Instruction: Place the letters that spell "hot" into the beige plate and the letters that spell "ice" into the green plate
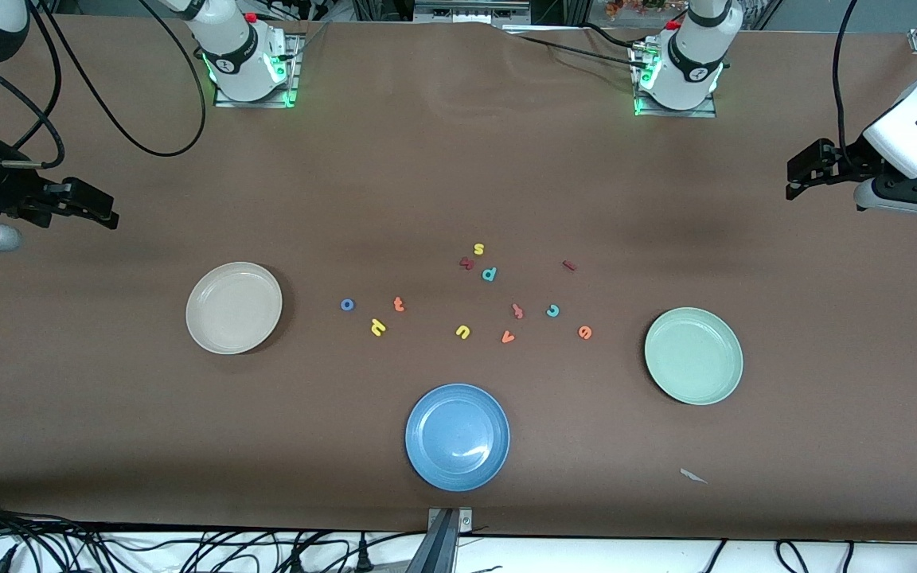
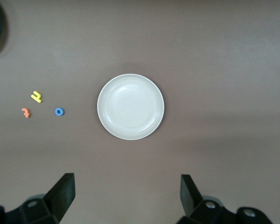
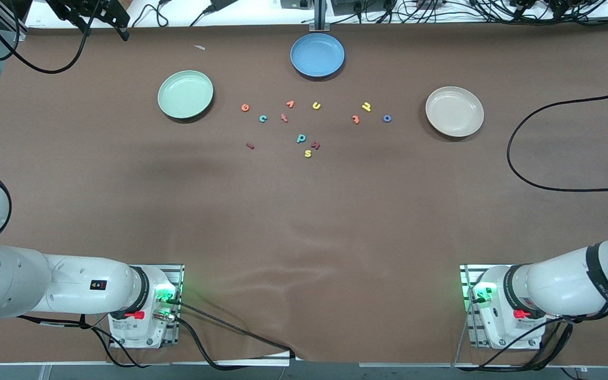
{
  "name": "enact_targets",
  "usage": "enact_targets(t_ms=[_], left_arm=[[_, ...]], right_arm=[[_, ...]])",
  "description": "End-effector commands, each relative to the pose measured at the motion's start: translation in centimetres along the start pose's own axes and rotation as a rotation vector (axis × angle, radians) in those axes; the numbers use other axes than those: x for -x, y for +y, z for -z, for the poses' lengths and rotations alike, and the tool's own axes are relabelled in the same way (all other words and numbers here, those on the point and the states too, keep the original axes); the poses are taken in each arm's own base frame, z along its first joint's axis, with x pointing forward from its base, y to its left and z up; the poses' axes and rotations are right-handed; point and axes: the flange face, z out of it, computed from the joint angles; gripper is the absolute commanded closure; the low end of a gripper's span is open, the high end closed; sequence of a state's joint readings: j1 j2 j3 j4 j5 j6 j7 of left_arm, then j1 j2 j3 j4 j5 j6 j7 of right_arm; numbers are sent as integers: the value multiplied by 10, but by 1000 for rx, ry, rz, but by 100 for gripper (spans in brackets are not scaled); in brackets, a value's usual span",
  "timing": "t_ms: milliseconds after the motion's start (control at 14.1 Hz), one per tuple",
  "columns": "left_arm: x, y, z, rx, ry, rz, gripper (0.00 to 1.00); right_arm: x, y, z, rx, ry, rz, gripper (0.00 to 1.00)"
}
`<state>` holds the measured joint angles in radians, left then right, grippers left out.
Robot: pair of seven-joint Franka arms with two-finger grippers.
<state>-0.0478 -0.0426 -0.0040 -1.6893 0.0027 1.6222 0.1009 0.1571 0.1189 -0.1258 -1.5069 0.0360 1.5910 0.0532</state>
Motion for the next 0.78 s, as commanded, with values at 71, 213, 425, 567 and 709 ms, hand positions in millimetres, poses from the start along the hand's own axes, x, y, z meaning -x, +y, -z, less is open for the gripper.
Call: enact_targets(t_ms=[71, 213, 425, 567, 709], left_arm=[[0, -1, 4, -6, -8, -15, 0], [0, -1, 4, -6, -8, -15, 0], [0, 0, 4, -6, -8, -16, 0], [0, 0, 4, -6, -8, -16, 0], [1, 0, 3, -6, -18, -16, 0]], right_arm=[[3, -1, 2, 1, 1, 4, 0], [3, 0, 2, 1, 1, 2, 0], [3, -1, 2, 1, 1, 4, 0], [3, -1, 2, 1, 1, 4, 0], [3, -1, 2, 1, 1, 5, 0]])
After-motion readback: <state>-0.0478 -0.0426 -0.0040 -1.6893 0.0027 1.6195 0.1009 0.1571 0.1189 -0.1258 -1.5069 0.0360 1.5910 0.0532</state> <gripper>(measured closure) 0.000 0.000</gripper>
